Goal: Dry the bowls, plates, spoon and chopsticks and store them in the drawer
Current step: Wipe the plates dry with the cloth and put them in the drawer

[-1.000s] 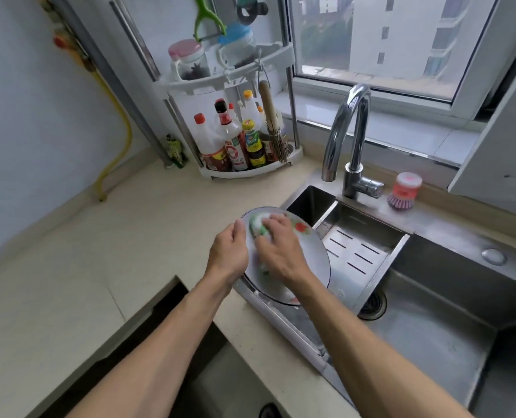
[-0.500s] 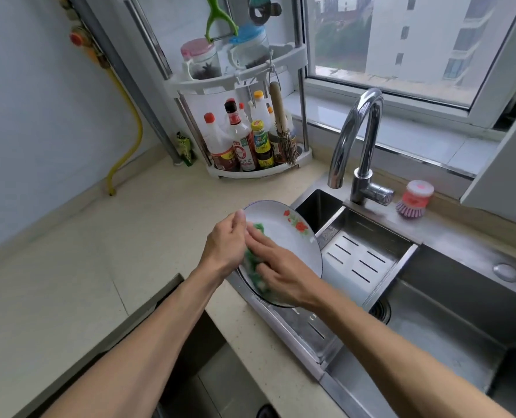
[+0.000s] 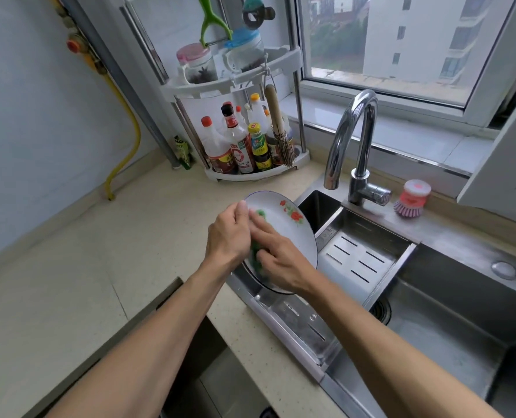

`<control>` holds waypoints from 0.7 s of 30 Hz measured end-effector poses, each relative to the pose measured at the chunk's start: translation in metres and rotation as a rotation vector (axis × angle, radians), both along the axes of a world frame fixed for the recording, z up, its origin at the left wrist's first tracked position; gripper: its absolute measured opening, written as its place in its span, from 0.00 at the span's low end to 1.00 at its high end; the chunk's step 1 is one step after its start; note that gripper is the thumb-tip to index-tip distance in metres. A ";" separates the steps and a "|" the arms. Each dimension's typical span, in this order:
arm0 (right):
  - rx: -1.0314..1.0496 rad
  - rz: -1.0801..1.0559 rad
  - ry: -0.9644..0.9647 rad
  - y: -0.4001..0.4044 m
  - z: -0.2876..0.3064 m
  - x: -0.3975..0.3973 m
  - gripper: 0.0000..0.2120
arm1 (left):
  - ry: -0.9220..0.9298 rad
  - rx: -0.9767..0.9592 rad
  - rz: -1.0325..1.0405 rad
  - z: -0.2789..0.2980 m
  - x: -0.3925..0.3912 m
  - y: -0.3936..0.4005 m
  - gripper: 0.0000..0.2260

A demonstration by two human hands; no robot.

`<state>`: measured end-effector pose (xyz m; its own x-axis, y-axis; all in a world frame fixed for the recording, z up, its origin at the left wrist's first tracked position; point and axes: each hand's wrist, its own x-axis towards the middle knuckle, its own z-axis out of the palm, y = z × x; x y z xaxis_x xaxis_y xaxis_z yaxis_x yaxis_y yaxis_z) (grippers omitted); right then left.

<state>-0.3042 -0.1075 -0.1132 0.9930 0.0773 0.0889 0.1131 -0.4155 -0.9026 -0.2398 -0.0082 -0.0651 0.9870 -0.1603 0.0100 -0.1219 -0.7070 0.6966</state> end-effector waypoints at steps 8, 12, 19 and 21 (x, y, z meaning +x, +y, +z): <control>-0.175 0.081 0.189 -0.042 -0.016 -0.025 0.38 | -0.029 -0.052 0.185 -0.001 0.004 -0.001 0.20; -0.085 0.092 0.030 -0.004 -0.009 -0.032 0.43 | -0.075 -0.095 0.237 -0.004 0.002 -0.015 0.18; -0.384 -0.026 0.056 -0.040 -0.034 -0.022 0.41 | 0.016 -0.163 0.306 -0.013 0.003 -0.013 0.19; -0.294 -0.030 0.011 -0.021 -0.025 -0.021 0.39 | 0.002 -0.193 0.346 -0.017 0.004 -0.016 0.20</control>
